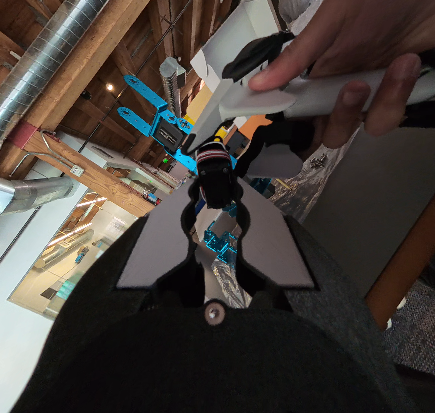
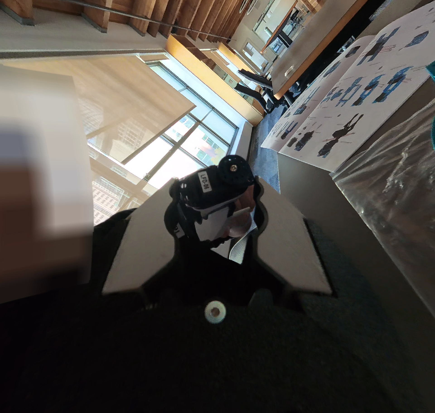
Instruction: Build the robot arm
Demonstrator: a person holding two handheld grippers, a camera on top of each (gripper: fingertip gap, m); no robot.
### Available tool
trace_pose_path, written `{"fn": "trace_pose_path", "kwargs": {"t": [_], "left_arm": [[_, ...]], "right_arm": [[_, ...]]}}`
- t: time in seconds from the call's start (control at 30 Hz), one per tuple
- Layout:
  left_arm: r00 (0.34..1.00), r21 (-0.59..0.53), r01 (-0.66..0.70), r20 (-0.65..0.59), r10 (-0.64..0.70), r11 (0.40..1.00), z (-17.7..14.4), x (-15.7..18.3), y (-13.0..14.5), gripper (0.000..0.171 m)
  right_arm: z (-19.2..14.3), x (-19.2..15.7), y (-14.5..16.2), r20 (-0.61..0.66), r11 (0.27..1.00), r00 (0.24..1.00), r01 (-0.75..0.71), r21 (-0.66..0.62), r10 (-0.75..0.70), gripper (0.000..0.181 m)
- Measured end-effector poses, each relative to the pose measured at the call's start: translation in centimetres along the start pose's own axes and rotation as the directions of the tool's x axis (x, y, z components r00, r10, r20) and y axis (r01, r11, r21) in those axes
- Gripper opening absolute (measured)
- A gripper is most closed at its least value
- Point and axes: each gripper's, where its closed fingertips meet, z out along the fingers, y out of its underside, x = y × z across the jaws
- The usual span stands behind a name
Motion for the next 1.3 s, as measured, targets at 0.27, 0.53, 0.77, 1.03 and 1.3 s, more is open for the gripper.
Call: {"fn": "trace_pose_path", "kwargs": {"t": [0.27, 0.53, 0.77, 1.03, 1.3], "left_arm": [[0.618, 0.037, 0.778, -0.225, -0.753, 0.627, 0.7, -3.2, 0.5, 0.026], [-0.192, -0.158, 0.980, -0.571, -0.798, -0.123, -0.1, -5.3, -1.1, 0.025], [-0.406, -0.284, 0.913, -0.555, -0.726, -0.294, 0.5, -3.9, -0.5, 0.025], [-0.483, -0.411, 0.865, -0.533, -0.695, -0.287, 0.3, -1.8, -1.3, 0.025], [-0.399, -0.412, 0.893, -0.542, -0.740, -0.180, -0.2, -1.1, -1.2, 0.028]], "right_arm": [[-1.4, -0.7, -1.7, -0.147, 0.937, 0.927, 0.349, -0.010, -0.346, 0.056], [-1.9, -0.8, -1.4, -0.344, 0.666, 0.591, 0.727, -0.165, -0.730, 0.030], [-1.6, -0.9, -2.2, -0.482, 0.512, 0.369, 0.833, -0.207, -0.795, 0.029], [-1.0, 0.6, -1.3, -0.437, 0.571, 0.445, 0.792, -0.217, -0.782, 0.073], [-1.3, 0.3, -1.0, -0.422, 0.544, 0.431, 0.816, -0.196, -0.798, 0.052]]}}
